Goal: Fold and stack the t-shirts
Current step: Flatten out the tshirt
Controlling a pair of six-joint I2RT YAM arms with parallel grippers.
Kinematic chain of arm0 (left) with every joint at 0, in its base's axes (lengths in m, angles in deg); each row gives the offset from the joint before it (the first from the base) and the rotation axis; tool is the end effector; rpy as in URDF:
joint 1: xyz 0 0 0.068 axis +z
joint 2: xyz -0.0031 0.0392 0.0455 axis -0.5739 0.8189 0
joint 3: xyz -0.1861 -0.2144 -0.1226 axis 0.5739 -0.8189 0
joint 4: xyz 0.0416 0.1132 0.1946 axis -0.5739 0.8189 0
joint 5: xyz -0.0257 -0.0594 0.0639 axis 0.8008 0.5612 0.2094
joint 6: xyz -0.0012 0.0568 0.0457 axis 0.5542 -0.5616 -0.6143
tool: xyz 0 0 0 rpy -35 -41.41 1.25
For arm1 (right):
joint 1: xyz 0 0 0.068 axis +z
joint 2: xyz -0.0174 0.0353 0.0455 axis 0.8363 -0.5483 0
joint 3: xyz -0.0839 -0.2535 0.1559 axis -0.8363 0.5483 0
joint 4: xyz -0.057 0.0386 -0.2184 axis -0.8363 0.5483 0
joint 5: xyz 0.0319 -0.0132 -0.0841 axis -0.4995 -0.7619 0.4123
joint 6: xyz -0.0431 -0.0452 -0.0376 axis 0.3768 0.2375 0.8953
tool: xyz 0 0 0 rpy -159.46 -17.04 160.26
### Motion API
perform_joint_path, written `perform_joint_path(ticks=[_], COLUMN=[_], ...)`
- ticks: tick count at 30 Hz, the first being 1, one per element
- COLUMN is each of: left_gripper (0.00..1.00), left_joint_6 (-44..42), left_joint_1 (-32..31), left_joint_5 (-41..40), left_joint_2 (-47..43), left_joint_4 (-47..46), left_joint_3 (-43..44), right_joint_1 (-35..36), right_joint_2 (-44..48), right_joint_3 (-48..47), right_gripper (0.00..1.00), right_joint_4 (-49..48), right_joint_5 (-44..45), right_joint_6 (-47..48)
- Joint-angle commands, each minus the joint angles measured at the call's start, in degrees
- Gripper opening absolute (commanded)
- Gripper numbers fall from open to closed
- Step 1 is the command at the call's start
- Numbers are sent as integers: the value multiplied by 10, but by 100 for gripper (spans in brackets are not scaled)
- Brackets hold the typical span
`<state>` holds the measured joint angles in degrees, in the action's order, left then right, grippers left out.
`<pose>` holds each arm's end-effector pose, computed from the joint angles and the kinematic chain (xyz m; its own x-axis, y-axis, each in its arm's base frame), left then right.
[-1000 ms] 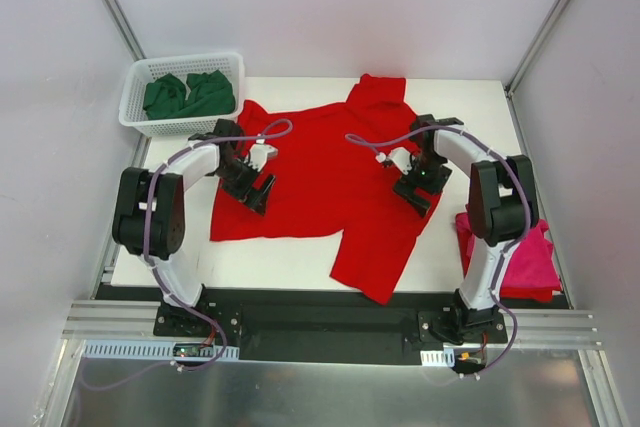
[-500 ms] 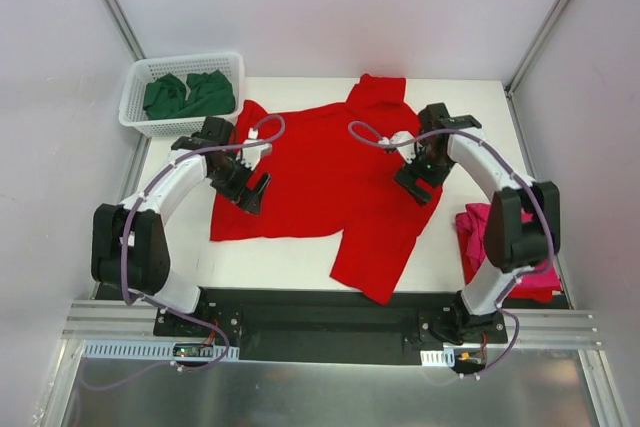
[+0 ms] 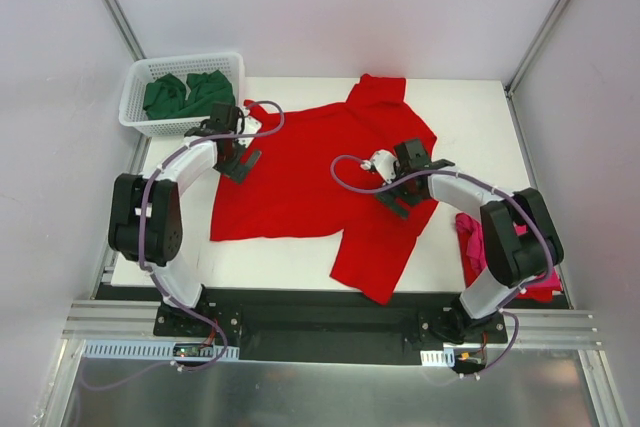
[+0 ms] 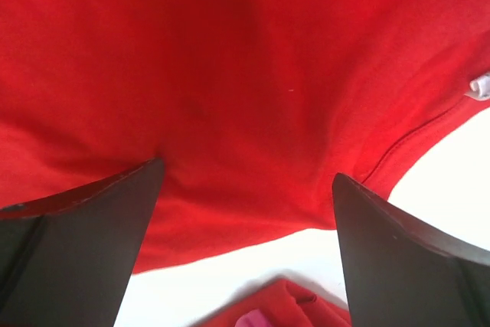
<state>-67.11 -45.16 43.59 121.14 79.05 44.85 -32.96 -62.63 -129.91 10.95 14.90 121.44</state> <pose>0.3462 -0.0538 0.2551 -0.6696 0.5539 -0.4948 0.4282 0.8322 0.3521 0.2881 0.1222 0.2169 -0.2129 -0.9332 -0.2895 -0.8314 0.3287 -0.4479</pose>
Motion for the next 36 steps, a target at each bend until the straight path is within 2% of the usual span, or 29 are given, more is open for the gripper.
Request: perform_joint_path(ticks=[1,12,19,25,31,36], left_gripper=[96,96,97,98,98,99], left_joint_6=[-23,-44,-45,-54,-64,-60], left_joint_1=[-3,-4,-5,-8,-15,-21], left_joint_5=[-43,-15,-6,-4,-12,-15], left_joint_2=[33,70,36,-15,-55,-64], left_joint_4=[-43,-59,-59,-59,-59,-59], left_joint_3=[36,54,54,39,19,5], right_joint_1=[-11,-21,-21,-22,-22,-25], right_joint_2=[26,47,40,12,-11,29], right_joint_3=[9,-2,24,19,11,6], right_gripper=[96,96,96,96,96,96], right_joint_4=[-92,59,106,170,214,185], right_joint_5=[46,-28,-38,-92,-94,-53], right_joint_6=[-19,-42,-22,-17,-13,-26])
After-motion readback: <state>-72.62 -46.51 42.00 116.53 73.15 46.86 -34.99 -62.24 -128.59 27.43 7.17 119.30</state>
